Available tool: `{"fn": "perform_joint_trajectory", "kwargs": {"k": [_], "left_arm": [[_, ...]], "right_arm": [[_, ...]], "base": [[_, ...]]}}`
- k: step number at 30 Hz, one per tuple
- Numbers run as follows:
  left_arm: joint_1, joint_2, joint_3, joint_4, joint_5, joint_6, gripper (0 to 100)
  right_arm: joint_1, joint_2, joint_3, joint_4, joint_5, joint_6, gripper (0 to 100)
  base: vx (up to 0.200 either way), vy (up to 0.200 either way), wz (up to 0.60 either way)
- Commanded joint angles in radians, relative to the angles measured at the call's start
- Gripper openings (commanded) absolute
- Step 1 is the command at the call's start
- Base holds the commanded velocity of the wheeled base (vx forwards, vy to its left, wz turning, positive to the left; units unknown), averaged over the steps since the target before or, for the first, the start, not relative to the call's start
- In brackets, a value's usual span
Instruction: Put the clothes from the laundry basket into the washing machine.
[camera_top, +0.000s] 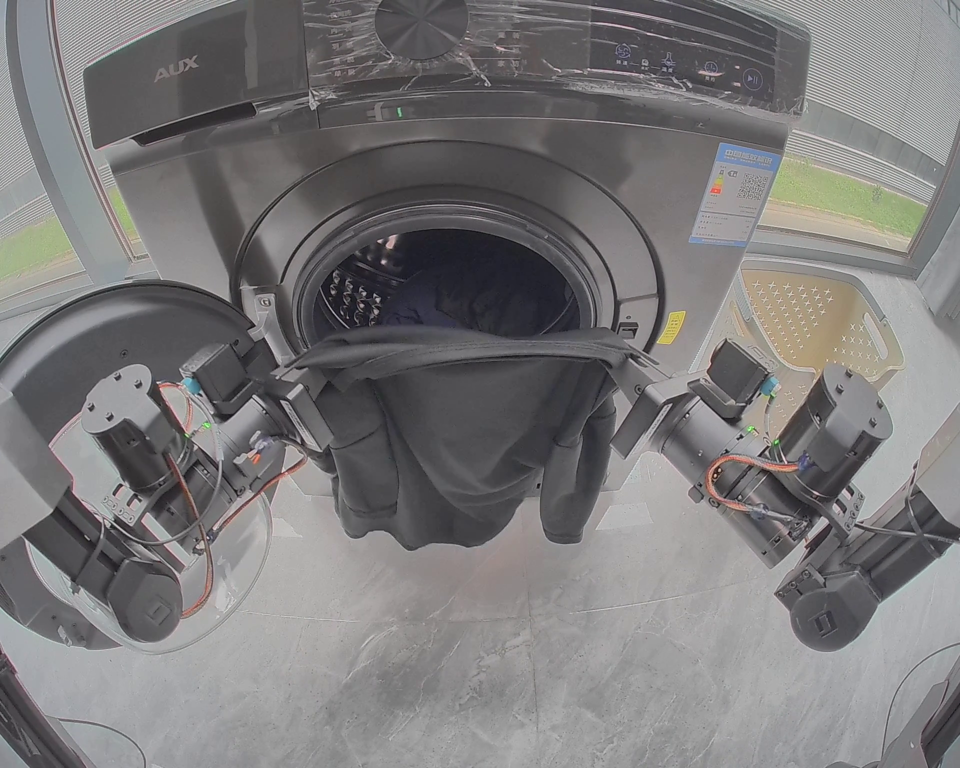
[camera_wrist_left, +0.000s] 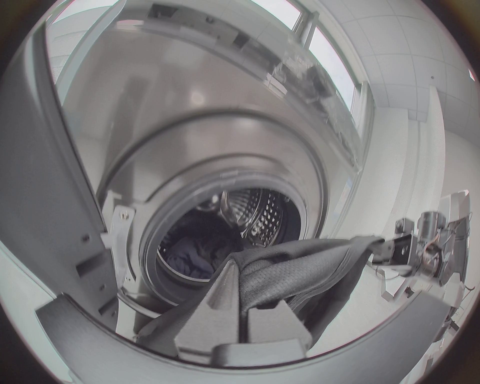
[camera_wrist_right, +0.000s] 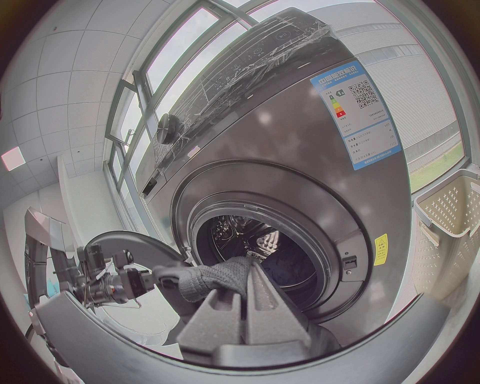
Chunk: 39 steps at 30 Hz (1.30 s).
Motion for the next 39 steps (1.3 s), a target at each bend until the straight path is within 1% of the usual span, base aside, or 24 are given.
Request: {"fn": "perform_joint_trajectory", "kwargs": {"k": [1, 6, 14, 28, 34, 37, 39], "left_arm": [[-0.001, -0.098, -0.010, 0.001, 0.001, -0.010, 0], [0.010, -0.110, -0.012, -0.001, 0.001, -0.010, 0], [0.004, -0.110, 0.005, -0.001, 0.003, -0.004, 0], [-0.013, -0.097, 0.025, 0.001, 0.003, 0.001, 0], [-0.044, -0.084, 0.039, 0.001, 0.004, -0.001, 0], [-0.071, -0.066, 0.025, 0.001, 0.006, -0.001, 0], [-0.077, -0.061, 0.022, 0.001, 0.006, -0.001, 0]], "right_arm": [[0.005, -0.007, 0.028, 0.000, 0.002, -0.004, 0], [-0.003, -0.012, 0.028, 0.000, 0.002, -0.007, 0], [-0.011, -0.047, -0.003, 0.000, -0.001, -0.007, 0], [-0.012, -0.078, -0.012, 0.000, -0.003, -0.013, 0], [-0.012, -0.093, -0.020, 0.001, -0.004, -0.015, 0], [-0.020, -0.093, -0.015, 0.001, -0.004, -0.019, 0], [-0.026, -0.093, -0.014, 0.001, -0.004, -0.021, 0]], "base": [[0.000, 0.000, 0.00], [0.000, 0.000, 0.00], [0.000, 0.000, 0.00], [0.000, 0.000, 0.00], [0.000, 0.000, 0.00], [0.000, 0.000, 0.00], [0.000, 0.000, 0.00]]}}
